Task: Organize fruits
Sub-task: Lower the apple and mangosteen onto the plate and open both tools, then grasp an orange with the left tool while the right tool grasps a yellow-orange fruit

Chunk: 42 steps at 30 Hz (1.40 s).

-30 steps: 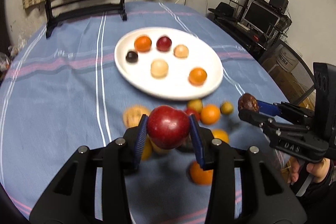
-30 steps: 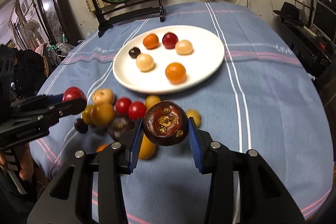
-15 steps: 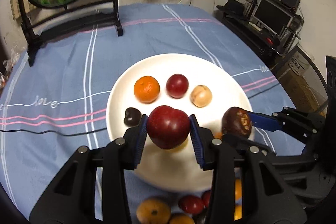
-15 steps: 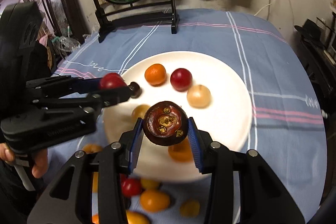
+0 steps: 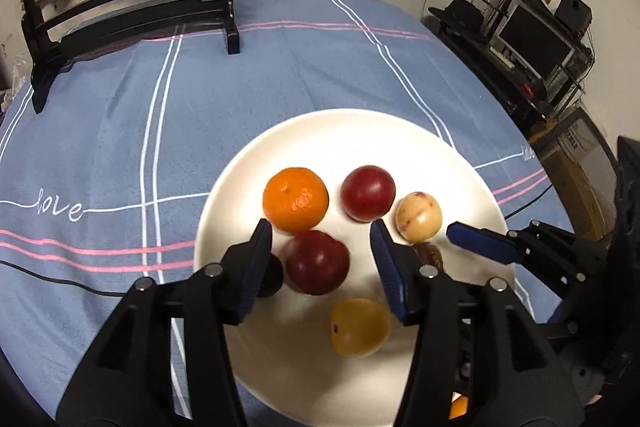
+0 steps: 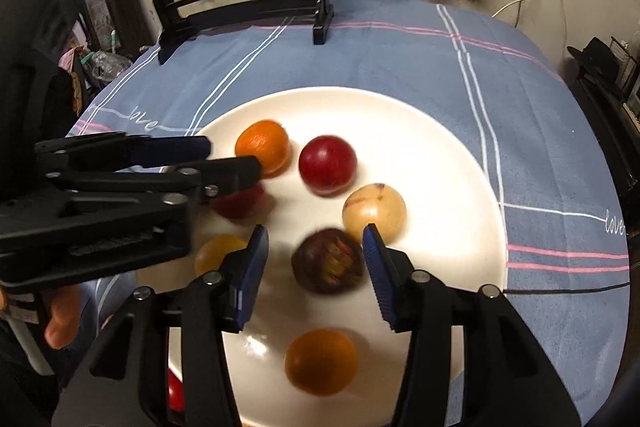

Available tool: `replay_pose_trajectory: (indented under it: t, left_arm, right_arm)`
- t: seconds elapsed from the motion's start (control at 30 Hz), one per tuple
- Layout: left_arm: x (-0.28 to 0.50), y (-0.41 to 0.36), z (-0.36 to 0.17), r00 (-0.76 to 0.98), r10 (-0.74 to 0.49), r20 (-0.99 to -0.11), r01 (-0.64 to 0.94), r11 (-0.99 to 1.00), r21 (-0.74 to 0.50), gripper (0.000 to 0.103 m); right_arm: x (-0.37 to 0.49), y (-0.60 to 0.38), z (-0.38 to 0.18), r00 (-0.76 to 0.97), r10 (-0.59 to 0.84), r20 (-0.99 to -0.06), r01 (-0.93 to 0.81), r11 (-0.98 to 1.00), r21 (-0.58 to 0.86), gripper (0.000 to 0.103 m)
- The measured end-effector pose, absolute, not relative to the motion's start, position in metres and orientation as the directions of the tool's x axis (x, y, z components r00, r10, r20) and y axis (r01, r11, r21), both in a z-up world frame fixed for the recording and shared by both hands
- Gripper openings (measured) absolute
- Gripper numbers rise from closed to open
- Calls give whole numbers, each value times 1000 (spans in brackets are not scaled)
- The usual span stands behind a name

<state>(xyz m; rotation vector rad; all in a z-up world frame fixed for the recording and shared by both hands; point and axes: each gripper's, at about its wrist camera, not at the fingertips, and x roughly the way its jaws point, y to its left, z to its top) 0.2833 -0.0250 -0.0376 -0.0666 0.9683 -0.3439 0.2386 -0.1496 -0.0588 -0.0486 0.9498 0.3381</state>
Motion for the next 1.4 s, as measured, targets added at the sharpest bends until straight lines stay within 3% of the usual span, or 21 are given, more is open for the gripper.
replay_pose_trajectory:
  t: [0.1,0.2,0.43,0.7,0.9,1.4]
  left_arm:
    - [266,-16,-21,549,-314,-775,252,946,-205,55]
    - [232,-9,-2,602,-303,-739,251,950,-185,67]
    - [149,-6,9,660,-305,-686,271,949,-161,80]
    - [80,13,-19,623,-308,-719,263,948,-178,82]
    - [52,33,-32,605,-302,-736,234,952,-198,82]
    - [19,36,-43,587,-317,-744,251,946,-205,83]
  right_arm:
    - [222,-156,-46,548,256,-796,-302,948,98,62]
    - [198,-167,-35,556,247,-794,-292,952,91,62]
    - [126,-188,-29,553,278,-785,-234,957,173,62]
    - [70,-199,-45,553,281,-785,-171,960,223,63]
    - [42,-178,-60,495,307,-813,-228,948,220,63]
    - [49,-168,-79,484,324,-813,-216,945,248,63]
